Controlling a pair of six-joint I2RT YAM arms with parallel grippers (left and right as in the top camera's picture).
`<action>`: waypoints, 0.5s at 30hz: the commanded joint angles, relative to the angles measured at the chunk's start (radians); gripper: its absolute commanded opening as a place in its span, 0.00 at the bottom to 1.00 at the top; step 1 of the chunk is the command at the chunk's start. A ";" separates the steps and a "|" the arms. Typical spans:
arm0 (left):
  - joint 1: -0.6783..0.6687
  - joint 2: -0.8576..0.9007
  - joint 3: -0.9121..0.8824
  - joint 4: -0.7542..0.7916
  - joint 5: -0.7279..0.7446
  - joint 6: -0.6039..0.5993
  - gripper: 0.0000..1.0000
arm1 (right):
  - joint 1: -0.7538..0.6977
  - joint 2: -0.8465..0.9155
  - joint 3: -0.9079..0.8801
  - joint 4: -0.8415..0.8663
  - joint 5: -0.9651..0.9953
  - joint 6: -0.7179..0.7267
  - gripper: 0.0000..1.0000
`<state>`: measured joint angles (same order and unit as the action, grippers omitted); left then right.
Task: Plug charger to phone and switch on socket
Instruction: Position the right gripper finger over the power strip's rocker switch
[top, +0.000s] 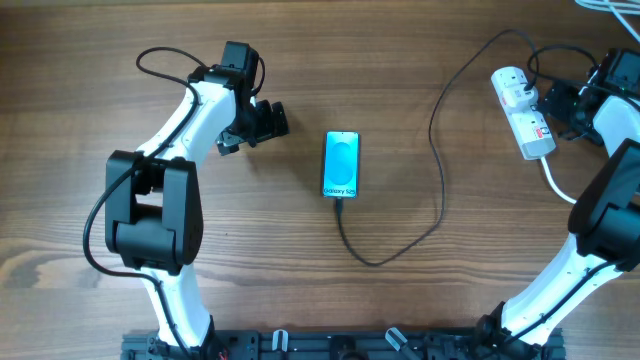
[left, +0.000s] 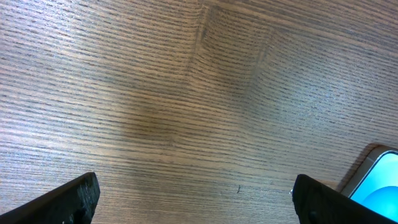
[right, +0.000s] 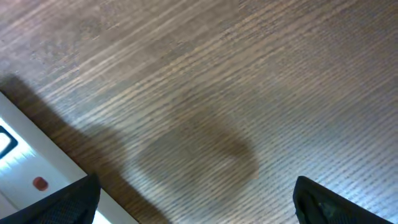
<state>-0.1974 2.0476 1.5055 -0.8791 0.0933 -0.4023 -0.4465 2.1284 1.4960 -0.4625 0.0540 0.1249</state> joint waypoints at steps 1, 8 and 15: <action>-0.001 -0.024 0.003 0.000 -0.016 -0.006 1.00 | 0.005 0.025 -0.020 -0.002 0.024 -0.018 1.00; -0.001 -0.024 0.003 0.000 -0.016 -0.006 1.00 | 0.005 0.026 -0.029 0.019 -0.094 -0.020 1.00; -0.001 -0.024 0.003 0.000 -0.016 -0.006 1.00 | 0.005 0.026 -0.029 -0.005 -0.093 -0.020 1.00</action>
<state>-0.1974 2.0476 1.5055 -0.8791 0.0933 -0.4023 -0.4461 2.1288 1.4776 -0.4522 -0.0200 0.1253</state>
